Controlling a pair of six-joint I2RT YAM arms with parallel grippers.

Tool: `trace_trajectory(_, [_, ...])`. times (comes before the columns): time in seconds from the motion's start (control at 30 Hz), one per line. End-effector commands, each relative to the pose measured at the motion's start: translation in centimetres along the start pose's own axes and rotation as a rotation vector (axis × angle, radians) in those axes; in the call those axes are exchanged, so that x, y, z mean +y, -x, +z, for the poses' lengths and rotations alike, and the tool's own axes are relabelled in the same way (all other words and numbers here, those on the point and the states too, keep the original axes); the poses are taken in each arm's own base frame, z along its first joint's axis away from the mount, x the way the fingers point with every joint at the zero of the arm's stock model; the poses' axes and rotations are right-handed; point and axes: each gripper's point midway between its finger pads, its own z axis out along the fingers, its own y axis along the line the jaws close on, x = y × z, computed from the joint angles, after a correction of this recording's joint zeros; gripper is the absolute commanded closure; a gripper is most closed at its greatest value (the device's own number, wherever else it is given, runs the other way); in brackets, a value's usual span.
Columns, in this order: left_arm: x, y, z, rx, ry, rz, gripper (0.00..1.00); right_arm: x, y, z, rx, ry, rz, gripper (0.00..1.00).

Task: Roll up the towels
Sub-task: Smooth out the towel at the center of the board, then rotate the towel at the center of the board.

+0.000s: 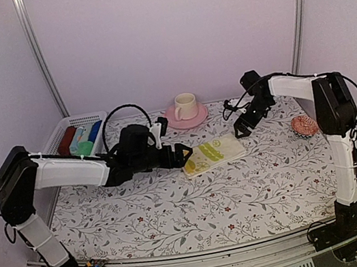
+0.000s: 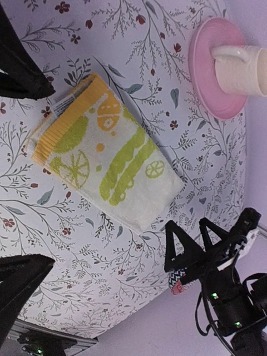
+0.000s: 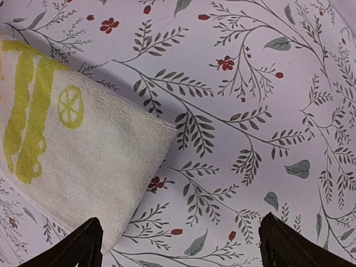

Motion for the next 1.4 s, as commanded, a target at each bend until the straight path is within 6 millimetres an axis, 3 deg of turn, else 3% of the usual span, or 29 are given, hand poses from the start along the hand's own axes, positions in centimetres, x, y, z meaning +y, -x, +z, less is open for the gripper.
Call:
trace_trajectory(0.0, [1.8, -1.4, -2.9, 0.024, 0.103, 0.041, 0.03, -3.8, 0.9, 0.5, 0.010, -0.234, -0.006, 0.01])
trace_trajectory(0.2, [4.2, -3.7, -5.8, 0.049, 0.192, 0.045, 0.03, -2.6, 0.9, 2.1, 0.047, -0.240, -0.069, 0.01])
trace_trajectory(0.37, [6.1, -5.4, -7.2, 0.074, 0.231, 0.020, 0.03, -0.7, -0.6, 3.5, 0.099, -0.214, -0.126, 0.01])
trace_trajectory(0.63, [7.8, -5.7, -8.9, 0.076, 0.276, 0.021, 0.03, 0.7, -3.9, 4.8, 0.196, -0.218, -0.183, 0.01])
trace_trajectory(0.8, [8.6, -6.0, -9.7, 0.070, 0.292, 0.015, 0.03, 2.4, -6.1, 3.9, 0.258, -0.238, -0.237, 0.01])
trace_trajectory(0.93, [8.8, -6.2, -9.9, 0.066, 0.288, 0.005, 0.03, 5.8, -8.1, 3.1, 0.320, -0.175, -0.267, 0.01])
trace_trajectory(1.1, [8.8, -6.2, -9.8, 0.063, 0.282, 0.002, 0.03, 12.9, -11.7, 1.4, 0.438, 0.047, -0.274, 0.01])
trace_trajectory(1.2, [8.7, -5.9, -9.9, 0.056, 0.283, 0.005, 0.03, 15.5, -10.3, -0.9, 0.390, 0.104, -0.305, 0.01])
trace_trajectory(1.37, [8.8, -5.4, -9.7, 0.050, 0.288, 0.015, 0.03, 14.7, -4.0, -5.3, 0.219, 0.031, -0.365, 0.01])
